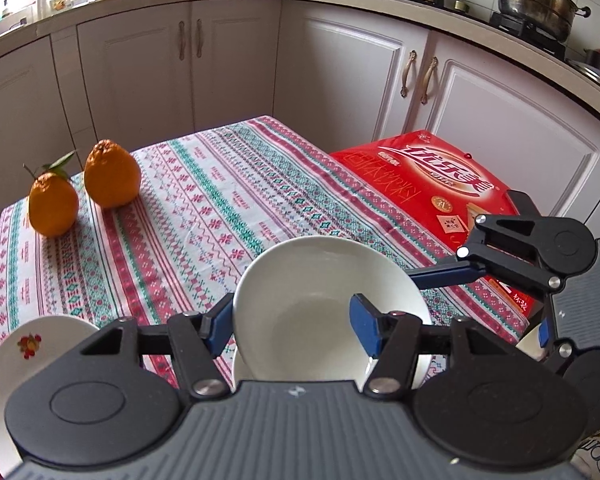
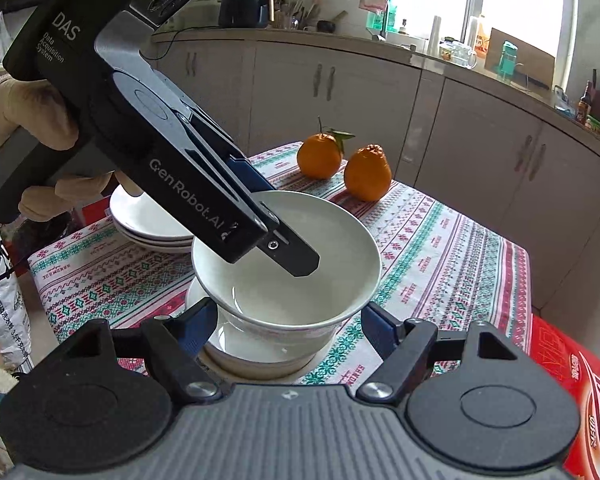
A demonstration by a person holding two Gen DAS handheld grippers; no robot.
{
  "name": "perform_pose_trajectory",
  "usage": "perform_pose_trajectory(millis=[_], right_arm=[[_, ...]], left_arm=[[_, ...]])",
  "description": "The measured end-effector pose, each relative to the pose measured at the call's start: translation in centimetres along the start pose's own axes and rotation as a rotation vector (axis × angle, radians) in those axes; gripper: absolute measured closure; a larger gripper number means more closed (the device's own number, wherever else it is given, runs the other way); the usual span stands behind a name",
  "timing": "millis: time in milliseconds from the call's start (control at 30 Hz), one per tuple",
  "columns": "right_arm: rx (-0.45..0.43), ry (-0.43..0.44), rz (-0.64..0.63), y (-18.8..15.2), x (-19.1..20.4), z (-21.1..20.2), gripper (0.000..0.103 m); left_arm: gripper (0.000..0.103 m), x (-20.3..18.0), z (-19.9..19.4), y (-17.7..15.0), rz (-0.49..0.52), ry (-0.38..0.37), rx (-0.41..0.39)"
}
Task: Organize plates and bowls
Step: 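Lower the bowl onto the stacked bowls and open the left tool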
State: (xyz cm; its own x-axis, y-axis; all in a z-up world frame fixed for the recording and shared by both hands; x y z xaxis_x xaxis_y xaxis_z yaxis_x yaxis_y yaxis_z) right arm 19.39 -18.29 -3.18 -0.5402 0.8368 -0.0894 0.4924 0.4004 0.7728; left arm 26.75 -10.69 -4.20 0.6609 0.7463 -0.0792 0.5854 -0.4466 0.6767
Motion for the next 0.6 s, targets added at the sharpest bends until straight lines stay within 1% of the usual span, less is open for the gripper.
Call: perform_pose_trajectory(millis=[267,600], right_arm=[[0.031,0.029,0.009,-0.6,0.3,0.8,0.021],[0.045,0.042,0.015,-0.8,0.5,1.2,0.020]], left_arm=[[0.043,0.4,0.5,-1.2,-0.024,-0.011,0.010],[0.043,0.7,1.0,-1.8,-0.039,-0.018,0.020]])
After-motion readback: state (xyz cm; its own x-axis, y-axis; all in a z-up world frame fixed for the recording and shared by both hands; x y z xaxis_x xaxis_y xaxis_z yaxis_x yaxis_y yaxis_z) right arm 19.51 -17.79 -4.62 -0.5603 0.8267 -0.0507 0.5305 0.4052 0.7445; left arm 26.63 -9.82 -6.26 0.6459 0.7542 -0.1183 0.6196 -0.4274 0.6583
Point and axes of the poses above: each gripper's, at about its wrist camera, not at the fingertips, and z roughly the way its jaws point, x to its left, y to its top, the point moved 6 cm from there along z, roughly the way its jaws point, and after that the axes turned 1 degree about y, right-handed, at the moved point
